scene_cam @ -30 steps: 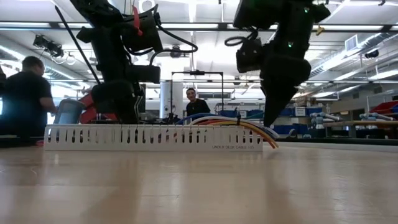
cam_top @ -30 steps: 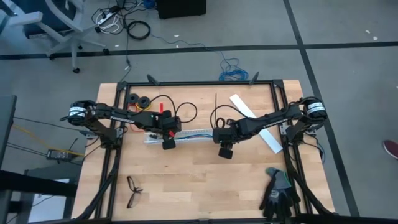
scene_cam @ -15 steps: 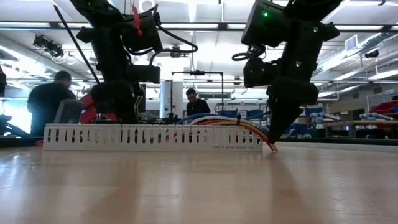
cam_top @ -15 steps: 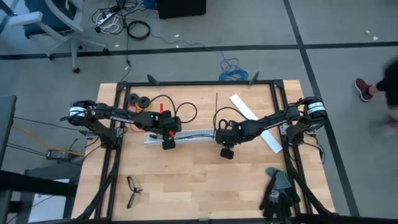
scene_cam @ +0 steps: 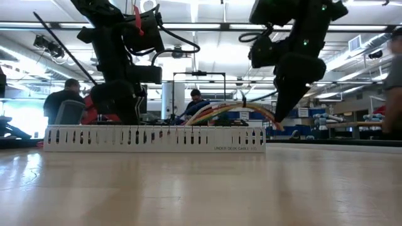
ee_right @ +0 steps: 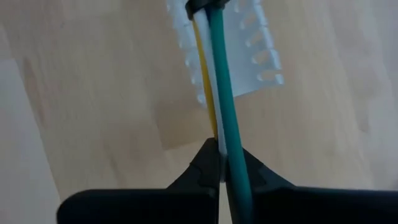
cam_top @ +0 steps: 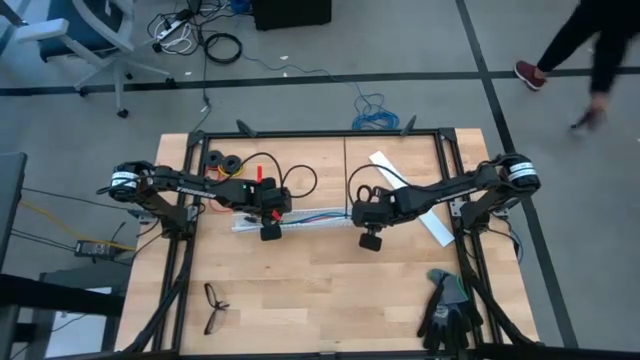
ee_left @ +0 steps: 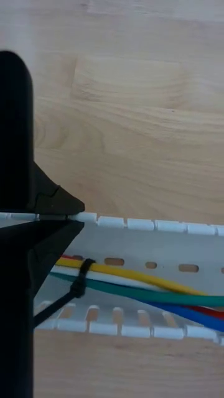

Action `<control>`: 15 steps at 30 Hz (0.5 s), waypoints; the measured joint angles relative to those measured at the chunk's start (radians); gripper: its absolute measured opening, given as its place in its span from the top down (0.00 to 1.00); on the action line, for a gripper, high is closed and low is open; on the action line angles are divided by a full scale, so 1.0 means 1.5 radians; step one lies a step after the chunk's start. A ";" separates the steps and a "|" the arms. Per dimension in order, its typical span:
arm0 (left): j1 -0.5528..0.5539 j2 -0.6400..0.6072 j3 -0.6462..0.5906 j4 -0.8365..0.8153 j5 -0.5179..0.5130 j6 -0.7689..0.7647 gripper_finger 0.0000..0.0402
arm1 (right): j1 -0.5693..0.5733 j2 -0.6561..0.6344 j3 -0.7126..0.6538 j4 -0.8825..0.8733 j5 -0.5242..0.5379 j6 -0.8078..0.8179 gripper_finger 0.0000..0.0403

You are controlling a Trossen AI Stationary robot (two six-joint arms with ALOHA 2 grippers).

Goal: Ziptie cables
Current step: Put the zip tied cable wires into the white cable duct

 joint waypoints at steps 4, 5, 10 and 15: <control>0.000 0.000 0.000 0.000 0.005 0.000 0.96 | -0.015 -0.002 -0.003 -0.010 -0.001 -0.005 0.99; 0.000 0.000 0.000 0.000 0.006 0.000 0.96 | -0.021 0.005 -0.009 -0.002 -0.015 -0.007 1.00; 0.000 0.000 0.000 0.000 0.007 -0.001 0.96 | -0.043 0.055 -0.035 0.009 -0.087 -0.007 0.99; 0.000 0.000 0.000 -0.001 0.008 -0.002 0.96 | -0.044 0.065 -0.037 0.026 -0.110 -0.031 0.94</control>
